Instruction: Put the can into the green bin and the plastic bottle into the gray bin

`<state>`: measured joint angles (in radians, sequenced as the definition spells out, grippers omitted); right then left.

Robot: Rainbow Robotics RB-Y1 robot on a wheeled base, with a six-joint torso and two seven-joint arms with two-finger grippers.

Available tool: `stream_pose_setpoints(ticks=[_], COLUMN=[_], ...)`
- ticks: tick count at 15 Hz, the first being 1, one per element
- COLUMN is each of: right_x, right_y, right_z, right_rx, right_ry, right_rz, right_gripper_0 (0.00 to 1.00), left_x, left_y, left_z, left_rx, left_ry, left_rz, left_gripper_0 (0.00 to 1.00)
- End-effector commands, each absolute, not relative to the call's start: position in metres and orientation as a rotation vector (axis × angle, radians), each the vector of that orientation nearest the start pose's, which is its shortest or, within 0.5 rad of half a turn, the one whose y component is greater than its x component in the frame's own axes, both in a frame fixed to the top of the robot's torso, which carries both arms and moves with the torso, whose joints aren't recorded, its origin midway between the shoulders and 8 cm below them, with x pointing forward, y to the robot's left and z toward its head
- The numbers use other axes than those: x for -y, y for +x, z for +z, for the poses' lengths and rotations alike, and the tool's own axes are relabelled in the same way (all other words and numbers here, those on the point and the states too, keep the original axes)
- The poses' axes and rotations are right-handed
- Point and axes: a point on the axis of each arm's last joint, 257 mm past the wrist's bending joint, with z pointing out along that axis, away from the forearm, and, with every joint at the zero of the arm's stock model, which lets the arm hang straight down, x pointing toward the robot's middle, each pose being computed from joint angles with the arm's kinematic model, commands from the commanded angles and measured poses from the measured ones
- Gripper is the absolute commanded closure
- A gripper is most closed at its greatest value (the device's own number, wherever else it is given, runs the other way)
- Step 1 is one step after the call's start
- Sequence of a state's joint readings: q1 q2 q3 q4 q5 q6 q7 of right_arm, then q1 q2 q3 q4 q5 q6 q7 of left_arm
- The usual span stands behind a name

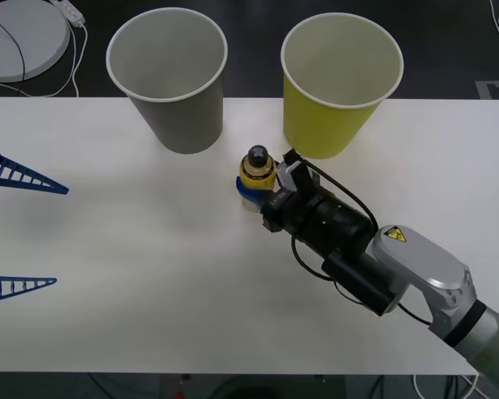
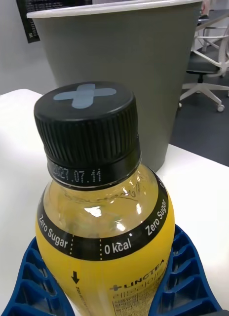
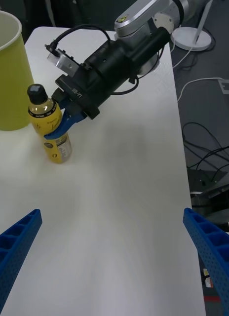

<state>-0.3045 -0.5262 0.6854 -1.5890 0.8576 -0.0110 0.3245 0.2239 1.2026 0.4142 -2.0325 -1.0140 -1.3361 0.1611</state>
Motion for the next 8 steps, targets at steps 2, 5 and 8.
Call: stream_pose_setpoints(ticks=[2, 5, 8], right_x=[0.028, 0.038, 0.053], right_y=[0.501, 0.496, 0.489], right_z=[-0.212, -0.210, -0.209], right_rx=[-1.470, -1.458, -1.453], right_ry=[-0.768, -0.793, -0.808], right_rz=[0.415, 0.446, 0.485], right_gripper_0=[1.00, 1.00, 1.00], left_x=[-0.255, -0.255, -0.255], left_y=[0.302, 0.302, 0.302], left_z=[-0.083, -0.083, -0.083], left_rx=[-1.480, -1.480, -1.480], left_ry=[1.649, 1.649, 1.649], left_rz=[-0.461, -0.461, -0.461], left_gripper_0=[0.00, 0.00, 0.00])
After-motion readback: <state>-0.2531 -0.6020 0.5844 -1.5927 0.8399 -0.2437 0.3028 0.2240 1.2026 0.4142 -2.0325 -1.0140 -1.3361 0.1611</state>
